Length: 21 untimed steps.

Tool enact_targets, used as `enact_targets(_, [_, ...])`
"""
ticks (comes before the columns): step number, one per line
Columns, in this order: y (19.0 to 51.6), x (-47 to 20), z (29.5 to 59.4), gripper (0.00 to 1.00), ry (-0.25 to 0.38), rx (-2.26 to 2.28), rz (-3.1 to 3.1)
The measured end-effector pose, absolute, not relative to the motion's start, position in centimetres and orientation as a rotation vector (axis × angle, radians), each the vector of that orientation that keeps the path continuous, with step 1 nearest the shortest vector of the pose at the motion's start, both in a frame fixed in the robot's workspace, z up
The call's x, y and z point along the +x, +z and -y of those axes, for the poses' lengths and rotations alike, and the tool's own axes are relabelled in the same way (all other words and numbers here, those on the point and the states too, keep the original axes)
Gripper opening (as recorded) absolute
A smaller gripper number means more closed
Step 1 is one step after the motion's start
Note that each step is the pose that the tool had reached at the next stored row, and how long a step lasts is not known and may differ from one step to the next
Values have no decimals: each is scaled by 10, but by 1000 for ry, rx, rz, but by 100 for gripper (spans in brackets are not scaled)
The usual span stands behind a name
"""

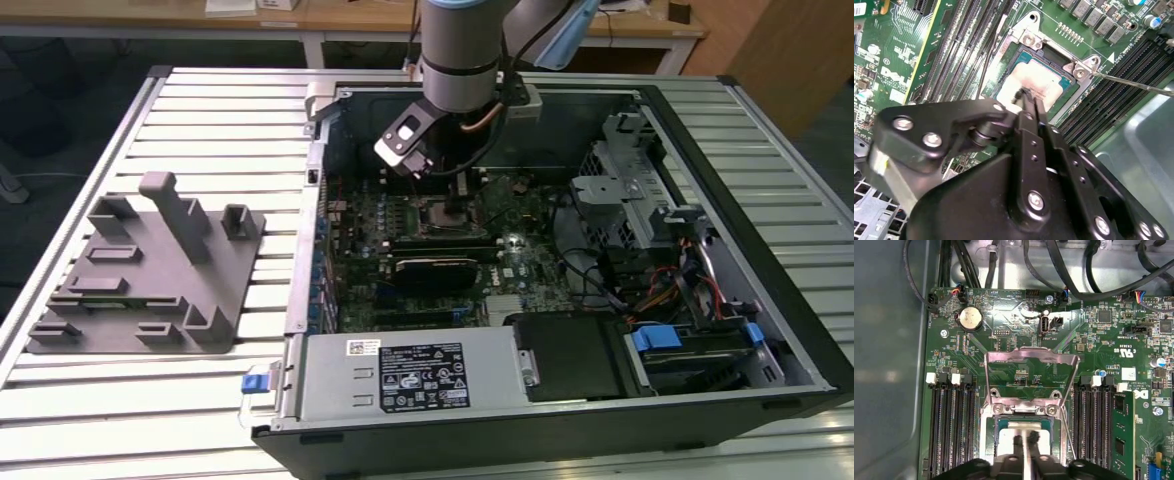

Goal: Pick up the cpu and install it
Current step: 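Place the cpu into insertion slot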

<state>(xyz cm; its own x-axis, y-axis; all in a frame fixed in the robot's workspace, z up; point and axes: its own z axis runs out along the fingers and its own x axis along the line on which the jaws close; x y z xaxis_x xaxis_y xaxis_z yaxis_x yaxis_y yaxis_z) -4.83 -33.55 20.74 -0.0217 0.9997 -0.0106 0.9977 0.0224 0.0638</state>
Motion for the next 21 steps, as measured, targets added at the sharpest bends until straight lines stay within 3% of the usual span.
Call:
enact_targets(3, [208, -48, 336, 11, 59, 2160, -2208])
enact_targets(21, [201, -51, 336, 11, 85, 2172, -2218])
